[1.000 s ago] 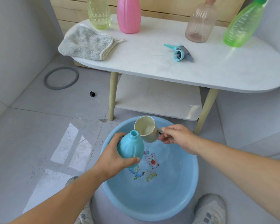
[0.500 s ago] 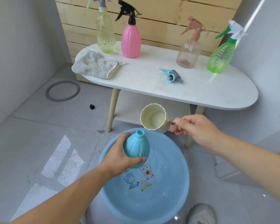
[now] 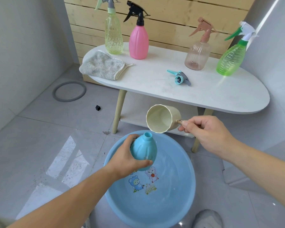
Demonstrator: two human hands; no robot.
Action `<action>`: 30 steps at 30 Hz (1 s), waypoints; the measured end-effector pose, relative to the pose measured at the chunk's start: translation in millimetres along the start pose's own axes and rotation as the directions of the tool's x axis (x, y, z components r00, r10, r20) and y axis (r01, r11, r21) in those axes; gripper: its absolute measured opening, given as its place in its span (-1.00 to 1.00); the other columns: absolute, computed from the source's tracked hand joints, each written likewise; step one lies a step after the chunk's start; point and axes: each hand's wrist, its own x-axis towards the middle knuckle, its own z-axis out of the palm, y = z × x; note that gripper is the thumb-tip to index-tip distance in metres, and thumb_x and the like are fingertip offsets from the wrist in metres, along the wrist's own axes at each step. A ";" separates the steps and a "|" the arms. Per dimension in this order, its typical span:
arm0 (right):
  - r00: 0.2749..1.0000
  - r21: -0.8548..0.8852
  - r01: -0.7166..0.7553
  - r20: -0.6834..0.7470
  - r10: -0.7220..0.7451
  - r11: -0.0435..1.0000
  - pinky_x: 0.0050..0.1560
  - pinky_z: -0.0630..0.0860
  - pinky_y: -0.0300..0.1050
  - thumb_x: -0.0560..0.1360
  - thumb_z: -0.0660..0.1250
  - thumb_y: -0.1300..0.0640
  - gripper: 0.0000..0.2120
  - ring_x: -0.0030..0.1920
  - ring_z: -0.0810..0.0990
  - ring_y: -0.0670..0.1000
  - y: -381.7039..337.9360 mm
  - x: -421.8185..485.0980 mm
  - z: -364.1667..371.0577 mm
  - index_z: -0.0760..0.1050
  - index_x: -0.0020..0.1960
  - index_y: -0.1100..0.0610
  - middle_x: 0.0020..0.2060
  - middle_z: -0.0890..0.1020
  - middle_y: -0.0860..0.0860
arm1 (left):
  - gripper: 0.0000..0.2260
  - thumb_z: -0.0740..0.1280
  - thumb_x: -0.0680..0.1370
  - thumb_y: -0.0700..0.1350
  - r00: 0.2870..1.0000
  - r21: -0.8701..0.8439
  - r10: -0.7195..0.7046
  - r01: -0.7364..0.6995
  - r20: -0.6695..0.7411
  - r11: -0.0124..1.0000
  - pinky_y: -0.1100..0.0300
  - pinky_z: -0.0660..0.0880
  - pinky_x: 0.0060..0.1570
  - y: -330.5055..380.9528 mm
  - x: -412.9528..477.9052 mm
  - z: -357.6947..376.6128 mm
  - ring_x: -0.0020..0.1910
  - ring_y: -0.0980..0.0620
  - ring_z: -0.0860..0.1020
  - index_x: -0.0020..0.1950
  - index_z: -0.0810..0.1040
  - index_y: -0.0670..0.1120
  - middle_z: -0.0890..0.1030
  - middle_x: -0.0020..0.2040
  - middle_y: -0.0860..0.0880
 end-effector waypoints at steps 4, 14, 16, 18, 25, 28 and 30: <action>1.000 -0.019 0.003 -0.004 -0.003 1.000 -0.20 0.37 -0.55 0.56 0.36 0.11 -0.81 -0.25 0.57 -0.36 1.5 0.4 0.4 0.69 -0.15 0.12 -0.33 0.65 -0.24 | -0.27 0.68 0.31 -0.07 1.000 -0.002 -0.008 0.008 -0.002 1.000 0.19 0.67 -0.13 -1.1 1.5 1.0 0.08 0.08 0.62 0.34 0.36 0.18 0.55 0.17 0.11; 0.999 -0.033 0.046 -0.021 -0.046 0.998 -0.22 0.38 -0.51 0.56 0.37 0.13 -0.84 -0.28 0.56 -0.33 3.2 0.3 0.2 0.69 -0.14 0.10 -0.23 0.66 -0.20 | -0.26 0.67 0.32 -0.06 1.000 0.006 -0.019 0.019 -0.004 1.000 0.15 0.68 -0.12 -2.1 2.1 1.0 0.08 0.10 0.61 0.36 0.34 0.18 0.54 0.19 0.10; 0.998 -0.032 0.053 -0.024 -0.054 0.998 -0.23 0.38 -0.51 0.56 0.37 0.14 -0.84 -0.29 0.56 -0.32 2.9 0.5 0.2 0.69 -0.15 0.10 -0.25 0.65 -0.20 | -0.26 0.67 0.31 -0.06 1.000 0.001 -0.024 0.024 -0.006 1.000 0.06 0.69 -0.10 -3.2 2.4 1.0 0.08 0.08 0.61 0.35 0.35 0.19 0.54 0.19 0.10; 0.998 -0.047 0.061 -0.024 -0.062 0.997 -0.21 0.39 -0.51 0.55 0.38 0.13 -0.85 -0.27 0.56 -0.31 3.7 1.1 1.0 0.69 -0.15 0.07 -0.24 0.66 -0.20 | -0.27 0.68 0.31 -0.05 1.000 -0.006 -0.030 0.030 -0.007 1.000 -0.01 0.69 -0.10 -4.3 2.8 1.2 0.08 0.05 0.62 0.34 0.36 0.20 0.55 0.18 0.10; 0.995 -0.048 0.101 -0.019 -0.102 0.994 -0.13 0.41 -0.49 0.54 0.39 0.14 -0.85 -0.20 0.58 -0.29 5.4 2.4 2.2 0.68 -0.17 0.00 -0.16 0.71 -0.16 | -0.26 0.68 0.31 -0.06 1.000 0.003 -0.021 0.021 -0.009 1.000 0.08 0.69 -0.10 -6.1 3.2 1.6 0.09 0.05 0.62 0.35 0.36 0.18 0.55 0.18 0.10; 0.994 -0.064 0.108 -0.018 -0.109 0.992 -0.08 0.45 -0.40 0.54 0.38 0.12 -0.86 -0.13 0.61 -0.22 7.4 3.5 2.4 0.69 -0.16 0.02 -0.15 0.71 -0.14 | -0.26 0.68 0.31 -0.07 1.000 0.002 -0.025 0.025 -0.011 1.000 0.05 0.69 -0.09 -6.6 3.1 2.4 0.08 0.07 0.62 0.35 0.36 0.18 0.55 0.18 0.10; 0.993 -0.074 0.115 -0.016 -0.117 0.991 -0.06 0.46 -0.38 0.54 0.38 0.11 -0.86 -0.09 0.62 -0.20 8.6 4.3 2.2 0.69 -0.15 0.02 -0.14 0.71 -0.14 | -0.26 0.68 0.31 -0.07 1.000 0.000 -0.027 0.027 -0.011 1.000 0.03 0.69 -0.10 -6.6 2.8 2.4 0.07 0.07 0.62 0.35 0.36 0.18 0.55 0.18 0.10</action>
